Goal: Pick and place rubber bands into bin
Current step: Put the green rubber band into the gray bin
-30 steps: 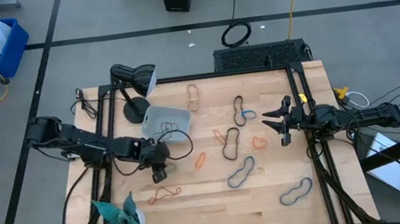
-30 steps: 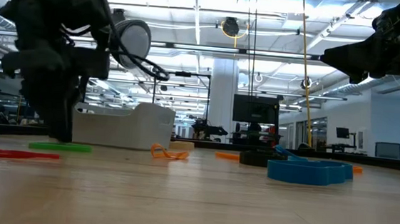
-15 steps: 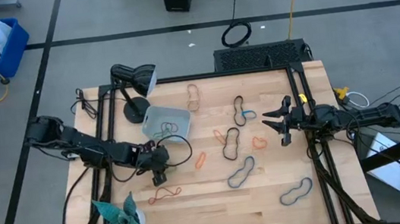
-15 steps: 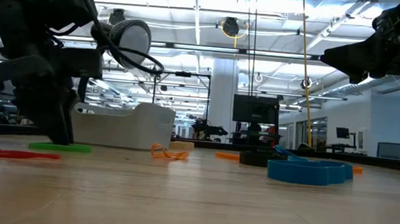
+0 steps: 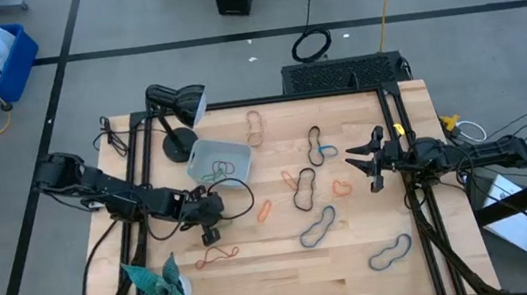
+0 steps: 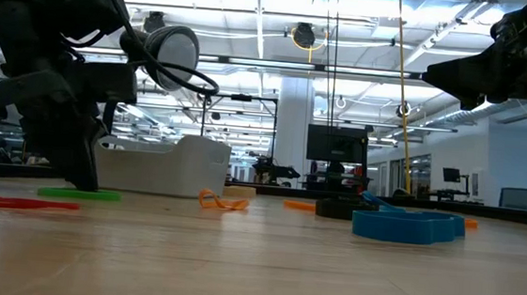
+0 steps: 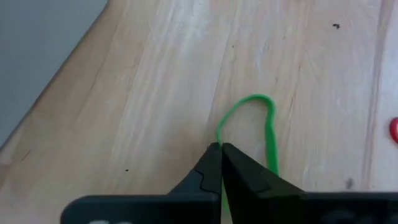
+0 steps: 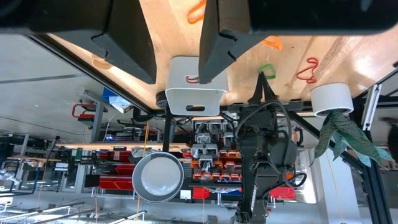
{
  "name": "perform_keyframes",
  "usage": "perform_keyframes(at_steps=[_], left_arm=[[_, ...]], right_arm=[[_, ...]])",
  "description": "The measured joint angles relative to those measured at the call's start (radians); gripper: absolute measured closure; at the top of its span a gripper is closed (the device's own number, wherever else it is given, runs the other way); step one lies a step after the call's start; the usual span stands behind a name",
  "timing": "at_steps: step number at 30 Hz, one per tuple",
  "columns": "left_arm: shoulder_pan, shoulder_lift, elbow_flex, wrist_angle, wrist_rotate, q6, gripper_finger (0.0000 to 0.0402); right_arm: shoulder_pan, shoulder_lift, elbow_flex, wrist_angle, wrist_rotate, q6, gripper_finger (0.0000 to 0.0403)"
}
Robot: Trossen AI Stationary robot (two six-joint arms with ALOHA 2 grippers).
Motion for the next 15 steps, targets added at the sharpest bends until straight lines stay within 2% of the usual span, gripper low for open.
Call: perform_keyframes(at_steps=[8,15], left_arm=[[-0.001,-0.011,0.042,-0.006,-0.013,0.077,0.0397],[0.01,-0.07,0.226,-0.241,-0.02,0.175,0.0398]], right_arm=[[0.0,0.0,0.0,0.0,0.0,-0.013,0.0287],[0.0,0.0,0.0,0.0,0.0,-0.016,0.0287]])
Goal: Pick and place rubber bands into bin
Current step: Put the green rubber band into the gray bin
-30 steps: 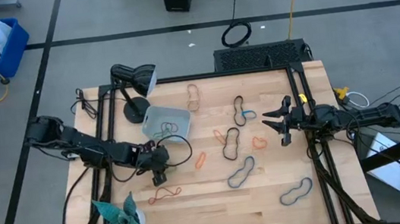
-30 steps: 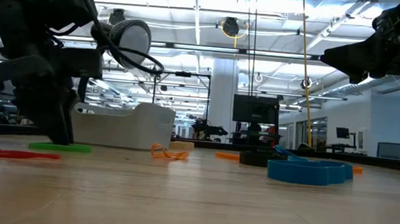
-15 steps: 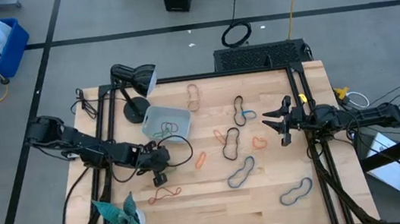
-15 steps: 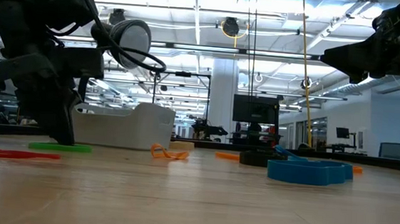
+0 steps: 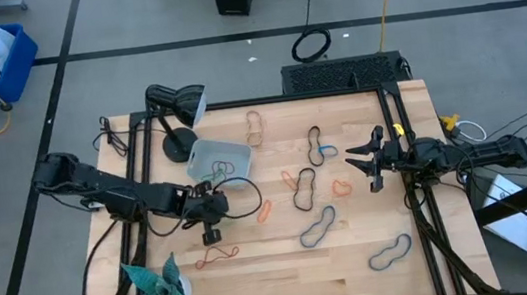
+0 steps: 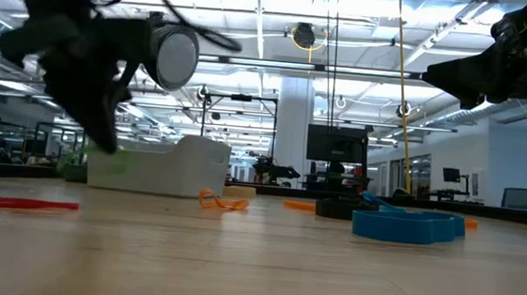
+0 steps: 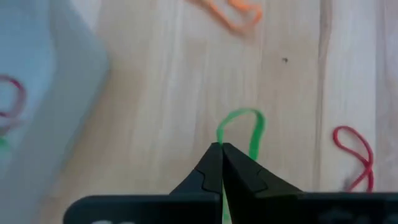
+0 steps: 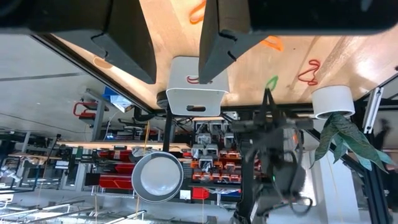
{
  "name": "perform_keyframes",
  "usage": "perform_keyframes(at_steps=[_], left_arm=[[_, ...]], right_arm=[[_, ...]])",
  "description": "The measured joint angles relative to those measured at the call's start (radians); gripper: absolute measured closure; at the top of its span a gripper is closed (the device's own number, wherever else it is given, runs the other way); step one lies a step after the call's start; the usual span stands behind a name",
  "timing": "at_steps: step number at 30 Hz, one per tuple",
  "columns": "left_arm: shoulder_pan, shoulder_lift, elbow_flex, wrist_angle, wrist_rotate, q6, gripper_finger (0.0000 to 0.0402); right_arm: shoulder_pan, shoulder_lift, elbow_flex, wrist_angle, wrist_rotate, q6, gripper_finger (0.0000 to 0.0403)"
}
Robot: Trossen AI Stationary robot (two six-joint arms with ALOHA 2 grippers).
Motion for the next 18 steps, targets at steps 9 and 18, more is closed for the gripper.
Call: perform_keyframes(at_steps=[9,18], left_arm=[[0.009,-0.087,0.271,-0.282,-0.143,0.169,0.0398],[0.022,-0.17,0.429,-0.405,-0.31,0.253,0.0398]], right_arm=[[0.0,0.003,0.0,0.001,0.0,0.0,0.0287],[0.0,0.007,0.0,0.001,0.0,0.0,0.0287]])
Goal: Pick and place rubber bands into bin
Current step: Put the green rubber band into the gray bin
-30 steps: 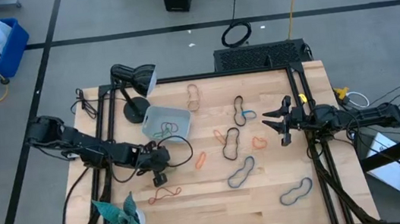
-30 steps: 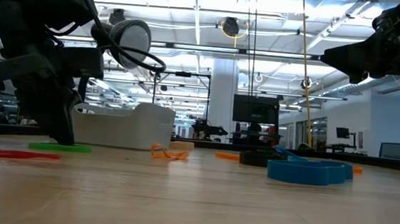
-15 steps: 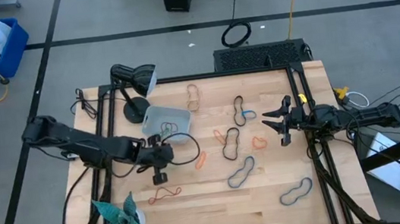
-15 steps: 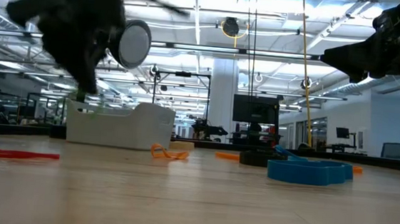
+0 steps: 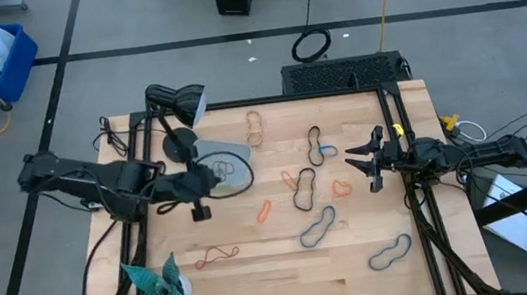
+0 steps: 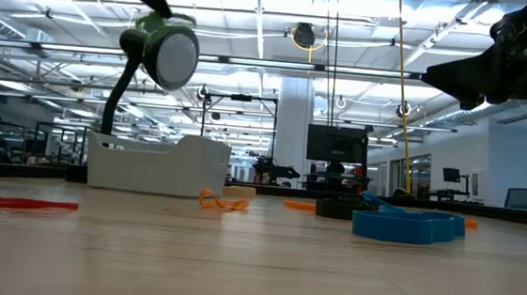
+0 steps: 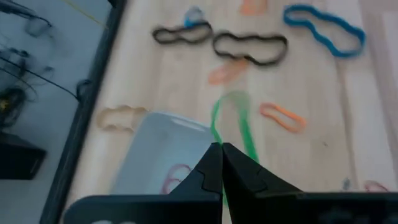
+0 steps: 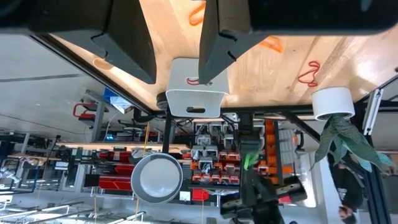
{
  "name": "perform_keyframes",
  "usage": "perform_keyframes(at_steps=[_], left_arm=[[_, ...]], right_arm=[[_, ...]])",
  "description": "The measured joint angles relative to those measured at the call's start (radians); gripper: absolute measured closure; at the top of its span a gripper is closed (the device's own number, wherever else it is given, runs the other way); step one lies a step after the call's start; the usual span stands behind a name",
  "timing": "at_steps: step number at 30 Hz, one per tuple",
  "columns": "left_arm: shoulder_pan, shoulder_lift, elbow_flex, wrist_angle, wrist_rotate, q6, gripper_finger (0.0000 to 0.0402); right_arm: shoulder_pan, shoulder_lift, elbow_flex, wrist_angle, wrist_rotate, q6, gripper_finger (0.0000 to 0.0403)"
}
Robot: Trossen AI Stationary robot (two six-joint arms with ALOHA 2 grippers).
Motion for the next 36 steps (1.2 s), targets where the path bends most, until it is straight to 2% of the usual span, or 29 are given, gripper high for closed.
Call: perform_keyframes(at_steps=[7,15,23,36], left_arm=[[0.077,0.002,0.006,-0.031,-0.009,0.005,0.0398],[0.198,0.092,-0.03,-0.035,-0.009,0.0,0.0399],[0.292,0.241,-0.069,0.012,0.044,-0.008,0.0396],[0.37,0.525,-0.074,0.098,0.075,0.028,0.0398]], right_arm=[[0.0,0.002,0.0,0.0,0.0,0.0,0.0287],[0.0,0.002,0.0,0.0,0.0,0.0,0.0287],[0.0,0.002,0.0,0.0,0.0,0.0,0.0287],[0.0,0.002,0.0,-0.001,0.0,0.0,0.0287]])
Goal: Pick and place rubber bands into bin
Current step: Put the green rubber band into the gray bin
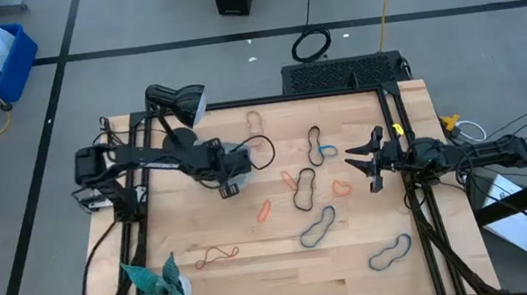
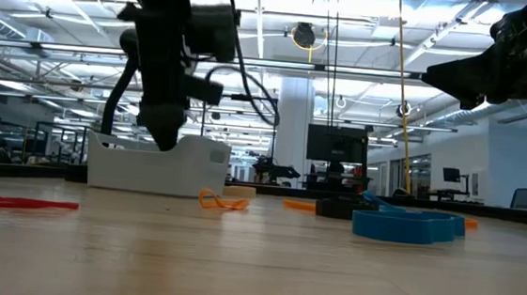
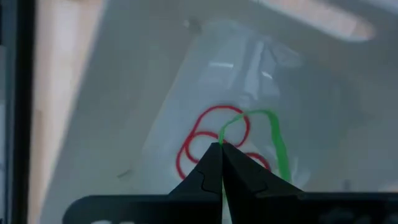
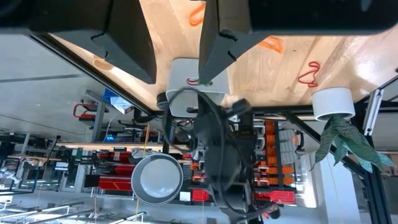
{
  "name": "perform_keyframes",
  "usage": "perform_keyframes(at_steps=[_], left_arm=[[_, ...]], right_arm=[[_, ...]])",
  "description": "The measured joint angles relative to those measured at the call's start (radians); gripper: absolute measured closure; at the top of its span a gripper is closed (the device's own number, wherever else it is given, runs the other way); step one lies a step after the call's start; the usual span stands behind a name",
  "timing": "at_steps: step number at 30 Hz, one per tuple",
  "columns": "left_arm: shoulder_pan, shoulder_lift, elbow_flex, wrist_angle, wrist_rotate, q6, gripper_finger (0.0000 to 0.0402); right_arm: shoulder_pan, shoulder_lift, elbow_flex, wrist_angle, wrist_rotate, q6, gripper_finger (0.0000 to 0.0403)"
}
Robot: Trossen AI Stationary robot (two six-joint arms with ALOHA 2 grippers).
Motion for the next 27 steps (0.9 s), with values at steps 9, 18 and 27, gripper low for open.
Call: perform_keyframes(at_steps=[9,18,27], left_arm=[[0.04,0.061,0.0,0.033,0.077,0.002,0.0393],[0.044,0.061,0.0,0.036,0.081,0.003,0.0368],[0.044,0.061,0.0,0.035,0.081,-0.016,0.0356]], right_arm=[[0.0,0.0,0.0,0.0,0.0,0.0,0.0287],[0.0,0.0,0.0,0.0,0.0,0.0,0.0287],[0.0,0.0,0.0,0.0,0.0,0.0,0.0287]])
